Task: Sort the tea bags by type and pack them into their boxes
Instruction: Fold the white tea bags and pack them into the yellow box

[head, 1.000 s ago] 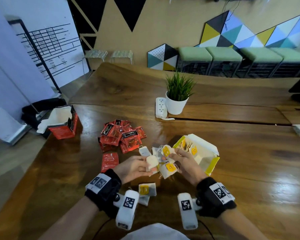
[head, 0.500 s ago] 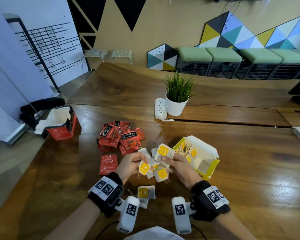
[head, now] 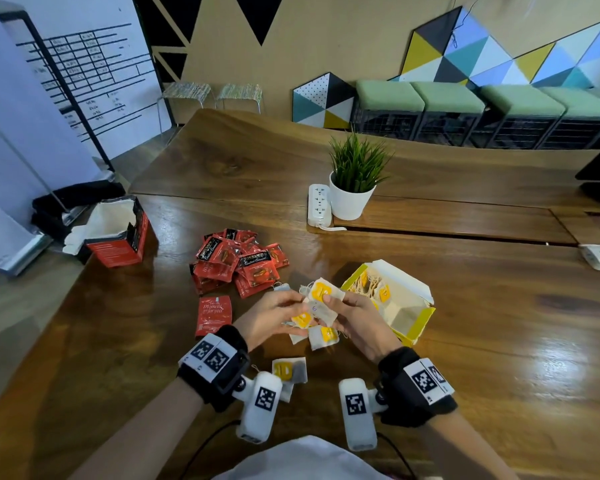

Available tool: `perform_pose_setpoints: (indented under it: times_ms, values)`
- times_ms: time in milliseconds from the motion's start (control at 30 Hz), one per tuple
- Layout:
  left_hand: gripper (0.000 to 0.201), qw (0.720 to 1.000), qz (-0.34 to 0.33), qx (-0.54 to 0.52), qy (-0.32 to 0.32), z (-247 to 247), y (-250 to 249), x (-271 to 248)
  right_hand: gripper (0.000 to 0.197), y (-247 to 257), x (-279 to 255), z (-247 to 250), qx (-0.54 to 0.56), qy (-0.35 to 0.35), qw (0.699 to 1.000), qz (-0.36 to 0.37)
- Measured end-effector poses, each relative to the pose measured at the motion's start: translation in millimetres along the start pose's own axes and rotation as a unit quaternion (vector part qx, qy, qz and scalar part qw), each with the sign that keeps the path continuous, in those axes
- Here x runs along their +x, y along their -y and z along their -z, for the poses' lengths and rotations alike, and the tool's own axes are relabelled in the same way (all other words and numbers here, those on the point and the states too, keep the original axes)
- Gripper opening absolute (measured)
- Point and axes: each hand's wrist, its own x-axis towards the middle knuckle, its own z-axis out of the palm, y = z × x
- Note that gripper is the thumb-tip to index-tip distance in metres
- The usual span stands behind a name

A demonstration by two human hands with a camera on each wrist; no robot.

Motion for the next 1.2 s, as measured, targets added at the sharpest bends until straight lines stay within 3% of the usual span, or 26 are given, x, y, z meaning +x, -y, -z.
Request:
perform_pose_setpoints:
  times_ms: [167, 233, 333, 433, 500, 567, 633, 700, 800, 867, 933, 1133, 1200]
  values:
    - [0.044, 0.998, 0.002, 0.06, -0.006, 6.1, -1.6, -0.2, 0.017, 5.2, 1.5, 8.5, 0.002, -0.03, 0.999, 0.019]
    - [0.039, 0.993, 0.017, 0.116, -0.001, 8.6, -3.9, -1.1, 0.015, 9.3, -0.6, 11.0, -0.02, -0.012, 1.0, 0.018]
    - [0.029, 0.967, -0.013, 0.255, 0.021, 10.0, -11.2, -0.9, 0.013, 11.5, -3.0, 11.6, -0.077, 0.029, 0.997, -0.001]
    - [0.026, 0.957, -0.036, 0.287, 0.02, 10.5, -20.1, 0.8, 0.01, 9.4, -3.6, 8.3, -0.125, 0.059, 0.99, -0.007]
    - [0.029, 0.974, -0.035, 0.224, -0.009, 13.3, -21.6, 4.0, 0.009, 8.4, -3.4, 5.4, -0.114, 0.047, 0.992, 0.0]
    - [0.028, 0.998, -0.017, 0.049, -0.027, 11.4, -21.6, 2.3, 0.009, 8.9, -1.9, 1.6, -0.053, 0.022, 0.998, 0.002]
    - [0.034, 0.99, 0.009, -0.142, -0.003, 6.5, -21.4, -0.2, 0.011, 7.7, 2.7, -2.5, 0.038, -0.011, 0.999, -0.006]
    - [0.046, 0.971, 0.015, -0.238, 0.015, 1.7, -18.0, -0.3, 0.016, 5.5, 9.6, -6.8, 0.116, -0.042, 0.992, -0.016]
    - [0.037, 0.961, 0.004, -0.274, 0.028, -9.7, -8.7, 0.9, 0.021, -0.5, 19.5, -14.3, 0.165, -0.072, 0.983, -0.025]
    - [0.028, 0.954, -0.002, -0.299, 0.019, -14.4, 0.4, 3.2, 0.012, -5.2, 23.1, -19.2, 0.182, -0.083, 0.979, -0.033]
    - [0.031, 0.949, -0.011, -0.314, 0.016, -14.6, 8.2, 5.4, 0.008, -6.8, 24.2, -21.1, 0.193, -0.092, 0.976, -0.038]
    - [0.034, 0.958, 0.008, -0.284, 0.045, -12.9, 12.7, 0.8, 0.029, -8.2, 21.6, -15.3, 0.232, -0.08, 0.969, -0.037]
    - [0.03, 0.963, 0.034, -0.266, 0.034, -14.6, 11.3, 1.2, 0.026, -8.9, 19.6, -14.1, 0.211, -0.08, 0.974, -0.015]
